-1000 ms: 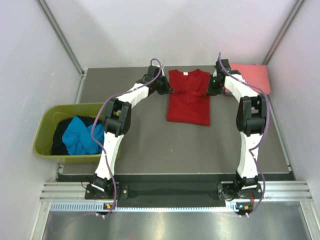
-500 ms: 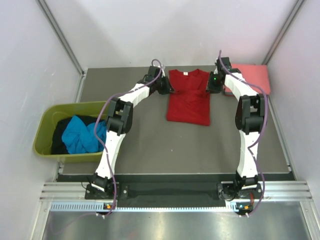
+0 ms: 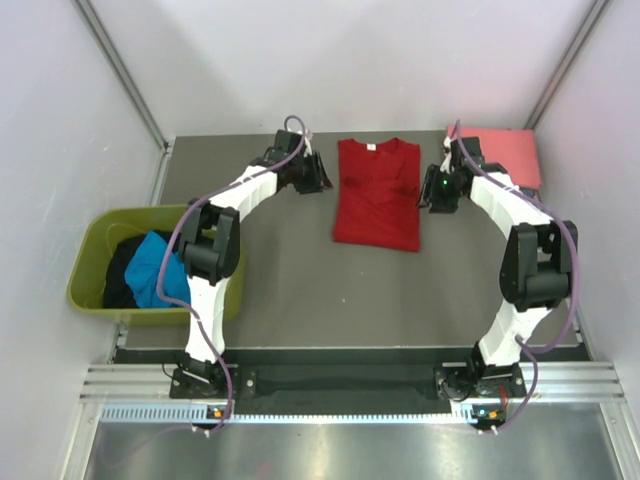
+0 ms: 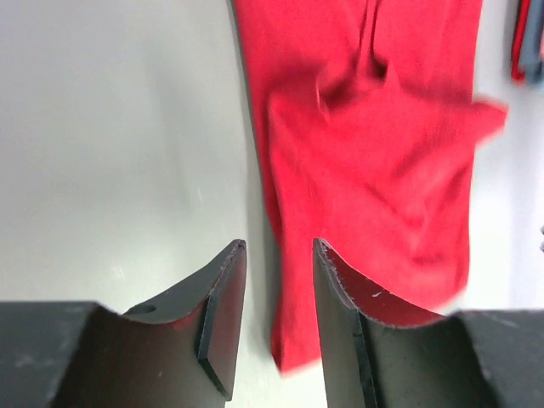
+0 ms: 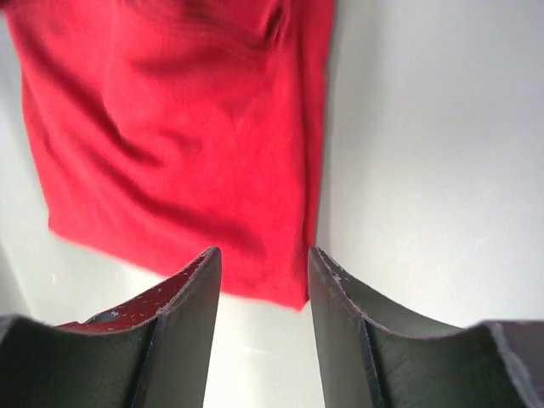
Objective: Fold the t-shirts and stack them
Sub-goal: Fold the tshirt
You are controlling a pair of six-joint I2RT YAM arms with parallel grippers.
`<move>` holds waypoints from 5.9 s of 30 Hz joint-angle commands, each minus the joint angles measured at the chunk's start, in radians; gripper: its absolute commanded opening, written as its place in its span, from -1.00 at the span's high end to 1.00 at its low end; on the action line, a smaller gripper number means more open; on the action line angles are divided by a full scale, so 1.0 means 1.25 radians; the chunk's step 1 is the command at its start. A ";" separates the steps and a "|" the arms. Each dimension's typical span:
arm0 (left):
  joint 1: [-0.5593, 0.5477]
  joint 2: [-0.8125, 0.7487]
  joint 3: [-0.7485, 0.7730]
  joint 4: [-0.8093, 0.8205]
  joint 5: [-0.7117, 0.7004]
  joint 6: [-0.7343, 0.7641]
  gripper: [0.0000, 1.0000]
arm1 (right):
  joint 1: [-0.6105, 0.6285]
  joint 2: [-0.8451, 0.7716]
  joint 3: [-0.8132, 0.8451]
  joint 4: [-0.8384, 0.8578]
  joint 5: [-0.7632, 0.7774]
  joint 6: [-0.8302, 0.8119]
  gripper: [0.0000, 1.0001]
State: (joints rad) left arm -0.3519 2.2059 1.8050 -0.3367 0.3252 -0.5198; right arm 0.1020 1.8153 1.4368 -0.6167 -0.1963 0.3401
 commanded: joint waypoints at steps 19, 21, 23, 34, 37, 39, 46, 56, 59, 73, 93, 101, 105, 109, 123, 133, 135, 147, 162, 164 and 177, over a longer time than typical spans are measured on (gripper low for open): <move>-0.077 -0.038 -0.186 0.008 0.029 0.049 0.51 | -0.003 0.005 -0.193 0.135 -0.117 -0.059 0.14; -0.078 -0.045 -0.189 0.002 0.036 0.045 0.78 | -0.003 -0.002 -0.212 0.144 -0.120 -0.055 0.23; -0.079 -0.049 -0.196 0.005 0.062 0.037 1.00 | -0.003 -0.011 -0.227 0.153 -0.122 -0.055 0.29; -0.087 -0.099 -0.283 0.030 0.075 0.011 1.00 | -0.003 -0.078 -0.292 0.167 -0.075 -0.027 1.00; -0.092 -0.123 -0.311 0.042 0.072 0.007 1.00 | -0.002 -0.101 -0.315 0.166 -0.065 -0.023 1.00; -0.100 -0.130 -0.326 0.037 0.069 0.007 1.00 | -0.002 -0.121 -0.338 0.166 -0.054 -0.022 1.00; -0.116 -0.147 -0.376 0.046 0.044 0.001 1.00 | -0.002 -0.132 -0.387 0.177 -0.037 -0.030 1.00; -0.119 -0.151 -0.259 -0.111 -0.121 0.008 0.67 | -0.003 -0.149 -0.319 0.122 0.017 -0.021 0.37; -0.119 -0.142 -0.175 -0.142 -0.147 0.026 0.64 | -0.002 -0.150 -0.253 0.085 0.060 -0.005 0.31; -0.115 0.092 0.133 -0.092 -0.082 0.075 0.67 | -0.001 0.101 0.058 0.115 -0.031 -0.006 0.77; -0.039 0.118 0.189 -0.102 -0.090 -0.016 0.67 | -0.002 0.255 0.264 0.076 0.130 -0.016 0.75; -0.052 -0.069 0.006 -0.093 -0.016 -0.008 0.67 | 0.039 0.075 0.160 0.027 0.100 0.014 0.65; -0.093 -0.142 -0.121 0.000 0.053 -0.043 0.67 | 0.068 -0.002 0.053 0.065 0.015 0.040 0.66; -0.143 -0.155 -0.198 0.062 0.064 -0.060 0.66 | 0.105 -0.041 -0.045 0.121 -0.082 0.059 0.68; -0.242 -0.156 -0.375 -0.004 -0.116 -0.052 0.70 | 0.166 -0.010 -0.305 0.261 -0.082 0.034 0.72; -0.258 -0.236 -0.298 -0.132 -0.227 -0.040 0.71 | 0.156 -0.154 -0.294 0.167 -0.035 0.040 0.67; -0.254 -0.226 -0.289 -0.136 -0.243 -0.036 0.72 | 0.142 -0.165 -0.303 0.150 -0.004 0.038 0.67; -0.250 -0.174 -0.332 -0.147 -0.282 -0.063 0.73 | 0.089 -0.131 -0.365 0.155 0.130 -0.001 0.71; -0.212 -0.270 -0.295 -0.214 -0.181 -0.048 0.35 | 0.066 -0.208 -0.353 0.097 0.126 0.009 0.40; -0.192 -0.257 -0.303 -0.191 -0.125 -0.046 0.28 | 0.046 -0.215 -0.357 0.097 0.099 0.008 0.30; -0.166 -0.155 -0.292 -0.117 -0.034 -0.054 0.21 | -0.047 -0.151 -0.412 0.194 -0.108 -0.006 0.16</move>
State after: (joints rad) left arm -0.5602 1.9911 1.4097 -0.5220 0.2634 -0.5884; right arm 0.0559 1.6054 0.9421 -0.4294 -0.2604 0.3519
